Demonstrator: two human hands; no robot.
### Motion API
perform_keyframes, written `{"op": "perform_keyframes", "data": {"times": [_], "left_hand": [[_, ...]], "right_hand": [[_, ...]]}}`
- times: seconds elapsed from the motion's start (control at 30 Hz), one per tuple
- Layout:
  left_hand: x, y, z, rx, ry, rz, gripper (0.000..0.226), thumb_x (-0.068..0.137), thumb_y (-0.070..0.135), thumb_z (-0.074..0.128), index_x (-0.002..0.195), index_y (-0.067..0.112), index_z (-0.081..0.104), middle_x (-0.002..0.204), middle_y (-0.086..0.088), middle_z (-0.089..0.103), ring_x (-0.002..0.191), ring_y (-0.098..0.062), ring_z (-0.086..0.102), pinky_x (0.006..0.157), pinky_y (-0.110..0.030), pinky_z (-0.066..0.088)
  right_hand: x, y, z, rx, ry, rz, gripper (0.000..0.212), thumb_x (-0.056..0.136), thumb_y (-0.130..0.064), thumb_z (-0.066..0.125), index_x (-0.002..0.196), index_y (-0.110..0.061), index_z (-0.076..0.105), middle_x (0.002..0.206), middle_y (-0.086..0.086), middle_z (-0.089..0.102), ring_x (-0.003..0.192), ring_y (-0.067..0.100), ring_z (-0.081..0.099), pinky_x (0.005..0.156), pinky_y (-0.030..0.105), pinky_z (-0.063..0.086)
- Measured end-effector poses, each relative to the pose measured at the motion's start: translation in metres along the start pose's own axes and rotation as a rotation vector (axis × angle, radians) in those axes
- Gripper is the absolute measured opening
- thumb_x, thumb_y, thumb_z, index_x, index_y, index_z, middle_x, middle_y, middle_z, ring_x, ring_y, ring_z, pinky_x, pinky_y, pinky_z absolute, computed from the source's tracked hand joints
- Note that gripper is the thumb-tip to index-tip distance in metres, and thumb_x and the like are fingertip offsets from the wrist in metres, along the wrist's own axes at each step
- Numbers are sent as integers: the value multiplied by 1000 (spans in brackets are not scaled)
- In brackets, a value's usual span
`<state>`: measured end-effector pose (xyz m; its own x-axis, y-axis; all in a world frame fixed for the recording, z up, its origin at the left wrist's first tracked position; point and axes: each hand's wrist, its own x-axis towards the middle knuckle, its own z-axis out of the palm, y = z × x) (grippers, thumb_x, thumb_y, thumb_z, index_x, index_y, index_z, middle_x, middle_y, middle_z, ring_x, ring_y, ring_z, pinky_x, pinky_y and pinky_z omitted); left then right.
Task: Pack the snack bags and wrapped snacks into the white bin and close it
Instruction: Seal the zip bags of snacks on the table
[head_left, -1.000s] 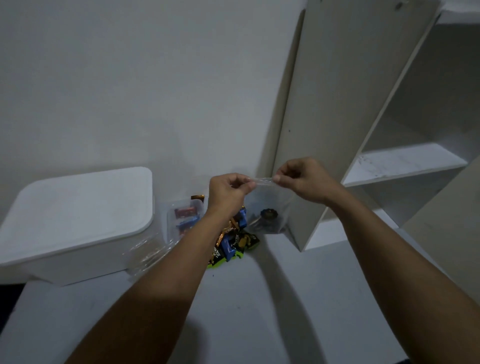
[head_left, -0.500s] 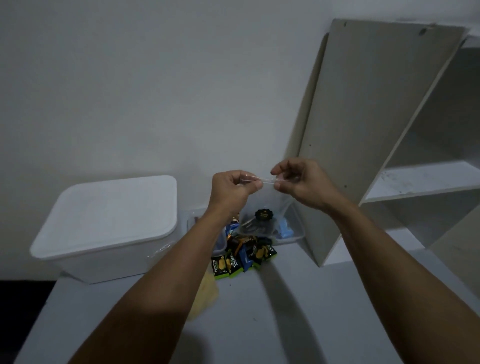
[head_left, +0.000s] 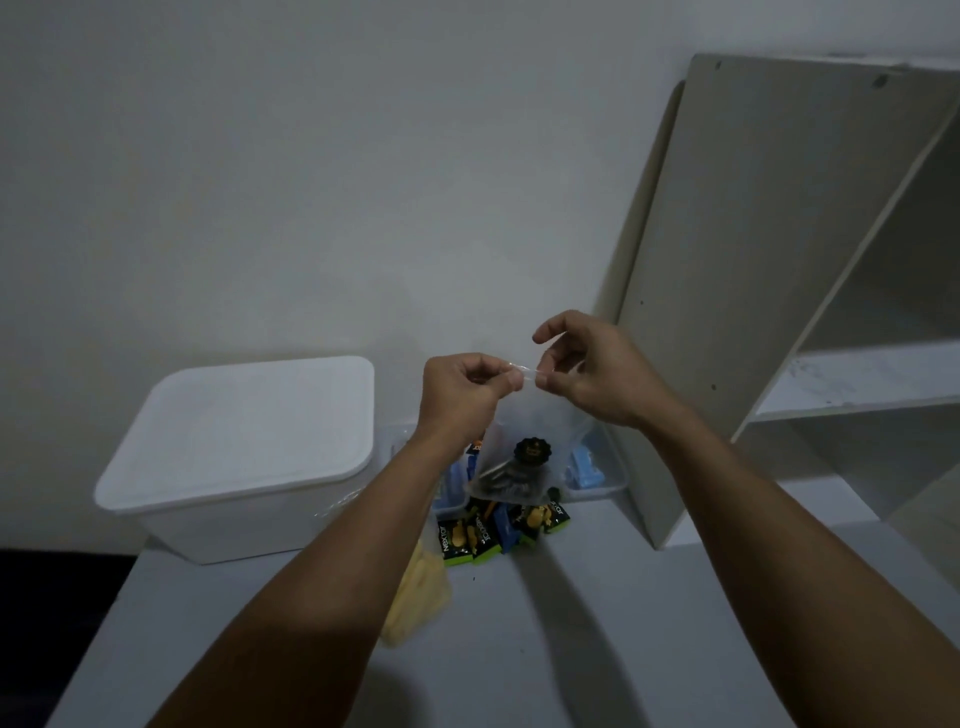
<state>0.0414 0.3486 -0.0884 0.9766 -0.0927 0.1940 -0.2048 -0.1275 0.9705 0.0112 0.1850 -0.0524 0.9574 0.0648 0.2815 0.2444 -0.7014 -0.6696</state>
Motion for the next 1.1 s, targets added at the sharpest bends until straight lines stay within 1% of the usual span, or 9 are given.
{"op": "perform_keyframes", "data": {"times": [0.13, 0.33, 0.47, 0.57, 0.67, 0.77, 0.87, 0.93, 1.1], "left_hand": [[-2, -1, 3, 3, -13, 31, 7, 75, 8, 79, 75, 14, 75, 69, 7, 70, 60, 6, 63, 60, -7, 48], [-2, -3, 4, 34, -6, 39, 7, 77, 9, 77, 76, 15, 75, 72, 8, 70, 65, 3, 63, 63, -7, 50], [0, -5, -1, 5, 29, 29, 4, 79, 5, 73, 78, 8, 73, 73, 3, 69, 64, 3, 61, 60, -7, 48], [2, -5, -6, -57, 12, 20, 5, 79, 4, 73, 77, 8, 71, 77, -7, 69, 71, -12, 62, 68, -19, 54], [1, -1, -7, -165, -117, -26, 11, 77, 2, 76, 75, 10, 68, 74, -5, 67, 69, -15, 62, 68, -31, 57], [2, 3, -5, -105, -112, -59, 9, 74, 3, 78, 75, 8, 72, 71, -3, 68, 64, -11, 62, 62, -24, 57], [5, 4, -7, -48, -26, -58, 7, 73, 4, 80, 75, 7, 73, 68, 1, 68, 57, -2, 61, 56, -12, 49], [6, 4, -8, -46, 31, -51, 9, 73, 4, 80, 79, 2, 74, 68, 1, 67, 52, 6, 60, 54, -8, 48], [8, 2, -13, -115, 14, -66, 12, 68, 4, 83, 76, 4, 74, 70, -3, 70, 58, -1, 64, 64, -17, 56]], "right_hand": [[3, -2, 2, -26, 14, 11, 30, 79, -1, 72, 101, -19, 60, 76, -2, 69, 75, 17, 67, 73, 32, 55], [1, -2, 13, -66, -25, 24, 41, 81, 4, 61, 97, -27, 40, 78, -4, 61, 77, 20, 60, 73, 45, 56], [-2, 0, 2, -39, -29, 23, 42, 84, -12, 71, 108, -28, 41, 84, -1, 66, 78, 16, 63, 71, 32, 54], [-3, 4, -5, 23, 0, 76, 38, 83, 0, 68, 101, -25, 47, 80, 2, 68, 72, 16, 64, 72, 36, 54], [-3, 3, -2, 48, -3, 78, 45, 80, 14, 58, 86, -29, 46, 72, 1, 63, 65, 13, 55, 65, 40, 52], [-4, 2, 2, 98, -12, 47, 43, 80, 11, 63, 85, -27, 45, 72, 3, 62, 66, 16, 58, 67, 38, 52], [-5, 2, -3, 167, -12, 84, 42, 79, -6, 76, 105, -19, 46, 79, 10, 69, 75, 26, 68, 70, 37, 56], [-6, 3, -6, 161, -24, 95, 45, 78, -9, 78, 110, -18, 47, 81, 11, 69, 73, 24, 68, 68, 34, 55], [-6, 6, -8, 125, 54, 116, 31, 74, -2, 79, 84, -21, 57, 66, 2, 65, 54, 4, 59, 53, 18, 48]]}}
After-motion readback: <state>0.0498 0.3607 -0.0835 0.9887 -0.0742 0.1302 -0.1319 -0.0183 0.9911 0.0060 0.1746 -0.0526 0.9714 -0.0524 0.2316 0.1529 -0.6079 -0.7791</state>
